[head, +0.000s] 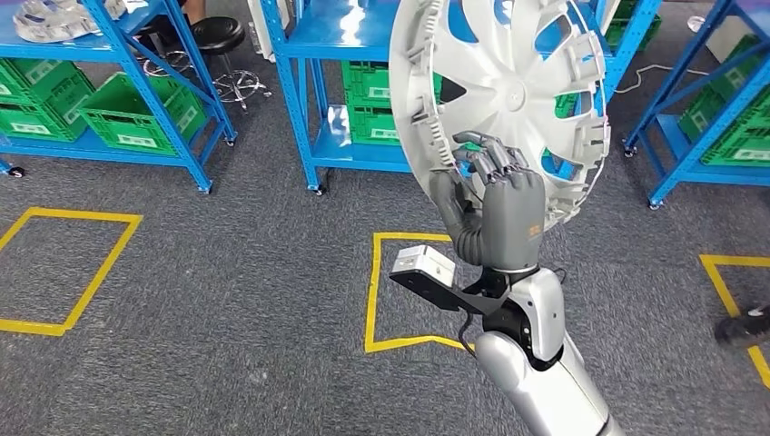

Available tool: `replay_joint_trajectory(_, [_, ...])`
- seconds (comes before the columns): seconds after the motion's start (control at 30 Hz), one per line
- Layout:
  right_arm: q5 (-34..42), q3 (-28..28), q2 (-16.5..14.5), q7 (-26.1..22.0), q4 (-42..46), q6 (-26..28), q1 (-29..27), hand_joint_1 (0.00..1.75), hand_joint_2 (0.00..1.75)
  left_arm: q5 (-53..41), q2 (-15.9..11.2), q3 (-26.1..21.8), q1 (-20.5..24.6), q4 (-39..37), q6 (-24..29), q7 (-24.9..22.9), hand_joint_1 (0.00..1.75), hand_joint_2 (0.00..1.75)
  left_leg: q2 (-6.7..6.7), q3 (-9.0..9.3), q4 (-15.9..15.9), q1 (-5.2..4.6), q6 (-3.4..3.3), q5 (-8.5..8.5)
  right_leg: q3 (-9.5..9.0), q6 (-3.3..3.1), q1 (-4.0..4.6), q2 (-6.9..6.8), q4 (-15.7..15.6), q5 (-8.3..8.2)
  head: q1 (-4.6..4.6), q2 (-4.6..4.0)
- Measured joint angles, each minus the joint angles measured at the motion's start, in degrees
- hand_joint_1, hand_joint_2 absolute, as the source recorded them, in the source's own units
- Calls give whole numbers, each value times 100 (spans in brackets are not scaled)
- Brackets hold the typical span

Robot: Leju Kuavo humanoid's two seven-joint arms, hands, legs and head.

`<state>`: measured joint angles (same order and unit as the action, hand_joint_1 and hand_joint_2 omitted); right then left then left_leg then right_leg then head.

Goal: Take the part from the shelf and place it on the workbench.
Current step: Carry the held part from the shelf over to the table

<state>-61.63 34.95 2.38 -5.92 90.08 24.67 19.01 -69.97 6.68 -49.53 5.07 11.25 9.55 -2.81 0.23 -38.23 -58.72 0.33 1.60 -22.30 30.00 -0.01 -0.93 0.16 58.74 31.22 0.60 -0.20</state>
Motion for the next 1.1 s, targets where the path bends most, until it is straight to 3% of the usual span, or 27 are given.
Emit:
replay_joint_trajectory(0.03, [-10,1,0,1,0,-1,2,175,175,-1,-3,0,-2,0,-1,12,0,175,-1,-30,-24,9,33,-32,41,-53,-1,-6,3,-43,-1,0])
replay_joint_trajectory(0.1, [-36,2,0,-1,1,1,4,175,175,-1,0,0,-4,-3,-12,64,0,175,-4,-163,-366,24,84,-396,142,-150,-3,-22,-8,-148,11,0])
replay_joint_trajectory(0.17, [-53,1,0,-2,2,0,3,175,175,3,8,0,2,-4,-29,107,0,175,-6,-363,-1097,24,109,-935,272,-194,21,-25,-3,-257,23,0])
replay_joint_trajectory(0.2, [-55,1,0,-1,1,-2,1,175,175,6,9,0,4,-4,-34,114,0,175,-6,-419,-1424,22,108,-1077,342,-203,40,-24,1,-312,26,0])
replay_joint_trajectory(0.23, [-56,1,0,0,1,-3,-1,175,175,9,8,0,5,-4,-39,116,0,175,-7,-401,-1605,17,93,-1102,413,-210,62,-23,5,-367,26,0])
replay_joint_trajectory(0.27, [-55,0,0,1,0,-4,-2,175,175,12,8,0,5,-4,-43,117,0,175,-8,-287,-1580,6,62,-1024,480,-214,85,-22,6,-420,27,0])
replay_joint_trajectory(0.3, [-55,1,0,2,0,-5,-3,175,175,14,7,0,6,-4,-47,119,0,175,-12,-67,-1341,-14,10,-895,539,-216,108,-19,7,-467,27,0])
replay_joint_trajectory(0.33, [-55,1,0,2,0,-5,-3,175,175,14,3,0,9,-3,-54,122,0,175,-18,228,-942,-46,-66,-799,585,-216,125,-17,7,-508,26,0])
replay_joint_trajectory(0.4, [-56,2,0,-2,1,-6,2,175,175,6,-7,0,18,-1,-84,128,0,175,-25,762,-160,-104,-194,-781,646,-188,145,-22,4,-577,24,0])
replay_joint_trajectory(0.47, [-60,2,-1,-11,0,-11,6,175,175,-13,-12,0,19,1,-101,123,0,175,-28,916,147,-145,-238,-828,668,-125,122,-37,-7,-643,29,0])
replay_joint_trajectory(0.53, [-57,2,0,-27,0,-16,6,175,175,-26,-3,-1,17,0,-87,118,0,175,-27,897,232,-135,-259,-745,686,-57,109,-40,2,-664,36,0])
replay_joint_trajectory(0.57, [-53,2,2,-43,0,-20,7,175,175,-27,2,-1,20,1,-77,120,0,175,-27,894,270,-112,-275,-689,731,-25,110,-34,99,-579,31,0])
replay_joint_trajectory(0.6, [-48,2,6,-62,0,-24,5,175,175,-28,6,-1,22,1,-68,127,0,175,-29,883,303,-86,-286,-633,817,9,109,-27,305,-423,25,0])
replay_joint_trajectory(0.67, [-35,2,23,-102,-7,-35,-3,175,175,-27,8,-2,17,1,-59,141,0,175,-49,810,302,-62,-295,-555,1090,77,71,-15,1026,24,16,0])
replay_joint_trajectory(0.7, [-25,2,34,-115,-15,-43,-9,175,175,-22,9,-2,8,-1,-58,146,0,175,-66,762,288,-54,-287,-527,1205,108,49,-14,1362,180,16,0])
replay_joint_trajectory(0.73, [-13,2,45,-125,-28,-48,-14,175,175,-16,10,-3,-3,-2,-57,150,0,175,-91,712,265,-41,-272,-502,1237,137,27,-15,1534,236,16,0])
replay_joint_trajectory(0.77, [3,2,54,-131,-40,-53,-19,175,175,-10,13,-3,-10,-3,-55,154,0,175,-122,663,234,-23,-254,-484,1160,162,8,-14,1487,190,16,0])
replay_joint_trajectory(0.87, [34,2,67,-138,-59,-56,-30,175,175,-4,19,-4,-5,-4,-44,174,0,175,-240,512,78,26,-165,-478,490,209,-51,106,443,-166,11,0])
replay_joint_trajectory(0.93, [36,3,78,-140,-71,-52,-39,175,175,-7,15,-4,-4,-1,-34,181,0,175,-309,425,-2,25,-82,-475,304,148,-53,173,85,-226,8,0])
replay_joint_trajectory(1.0, [37,4,87,-141,-84,-50,-47,175,175,-11,13,-4,-16,-1,-26,181,0,175,-363,376,3,32,-2,-438,340,34,-32,113,89,-253,8,0])
replay_joint_trajectory(1.07, [37,4,91,-142,-88,-50,-46,175,175,-16,19,-4,-22,-3,-21,180,0,175,-297,311,-78,45,62,-491,355,-62,-32,36,70,-296,17,0])
replay_joint_trajectory(1.1, [37,4,91,-143,-88,-50,-45,175,175,-18,22,-4,-19,-4,-19,180,0,175,-230,227,-258,46,85,-611,363,-102,-40,-8,57,-316,25,0])
